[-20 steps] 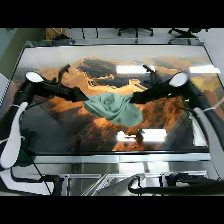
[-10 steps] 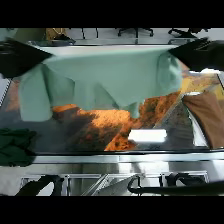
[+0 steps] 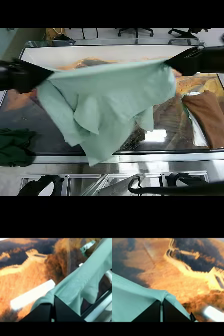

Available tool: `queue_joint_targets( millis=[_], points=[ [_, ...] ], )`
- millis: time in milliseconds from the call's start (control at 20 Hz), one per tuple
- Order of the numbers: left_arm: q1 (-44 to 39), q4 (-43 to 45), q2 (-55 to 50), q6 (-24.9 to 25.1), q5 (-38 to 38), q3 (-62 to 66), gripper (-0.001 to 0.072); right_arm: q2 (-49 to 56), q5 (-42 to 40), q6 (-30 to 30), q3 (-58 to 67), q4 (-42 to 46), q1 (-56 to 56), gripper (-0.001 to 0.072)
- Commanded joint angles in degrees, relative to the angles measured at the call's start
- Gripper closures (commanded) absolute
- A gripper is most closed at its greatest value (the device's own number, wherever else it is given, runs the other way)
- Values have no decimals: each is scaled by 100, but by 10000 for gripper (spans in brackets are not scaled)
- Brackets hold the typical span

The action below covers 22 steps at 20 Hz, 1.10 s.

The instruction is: Fold the shirts.

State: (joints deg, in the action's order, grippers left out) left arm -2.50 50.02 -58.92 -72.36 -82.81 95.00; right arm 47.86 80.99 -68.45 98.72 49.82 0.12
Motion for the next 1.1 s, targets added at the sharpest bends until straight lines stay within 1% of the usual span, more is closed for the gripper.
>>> queue_joint_targets(
  millis=[0,100,200,250,300,400,450,500,550,600,650,700,750,800,900,1050],
  points=[
    [-280,-9,-927,522,660,-949,697,1049,199,-46,-553,-271,9,693],
    [-435,-7,-1746,763,1504,-1176,697,1768,-319,-28,-1010,-269,9,693],
    [-459,-57,-2610,726,2199,-1106,697,2594,-925,-26,-1213,-271,9,693],
    [-426,-52,-3010,625,2332,-925,689,2942,-1163,-7,-1209,-273,7,693],
    [-365,-55,-3346,570,2284,-669,689,3241,-1416,142,-1187,-271,7,694],
    [-170,-55,-3849,286,1915,-66,689,3567,-1786,389,-1073,-271,4,693],
    [-37,-55,-4028,107,1582,254,625,3613,-1823,487,-984,-271,-2,681],
    [83,-52,-4133,-33,1204,518,259,3598,-1803,560,-887,-262,-4,537],
    [232,-50,-4186,-295,754,737,6,3547,-1746,570,-796,-227,-4,275],
    [356,-52,-4186,-535,330,857,5,3440,-1646,570,-732,-136,-4,88],
    [472,-50,-4146,-715,-151,885,5,3294,-1534,568,-719,17,-4,68],
    [549,-33,-4079,-876,-581,789,5,3165,-1408,566,-719,164,-4,68],
    [601,4,-3923,-992,-905,481,5,3049,-1252,562,-719,271,-4,69],
    [610,-9,-3698,-1051,-1064,-11,5,2953,-1005,566,-721,313,-2,69],
    [579,2,-3036,-1060,-909,-1386,5,2894,-564,566,-730,306,20,69],
    [389,0,-1937,-1060,-581,-3628,5,2896,-352,568,-918,308,20,69]
  ],
)
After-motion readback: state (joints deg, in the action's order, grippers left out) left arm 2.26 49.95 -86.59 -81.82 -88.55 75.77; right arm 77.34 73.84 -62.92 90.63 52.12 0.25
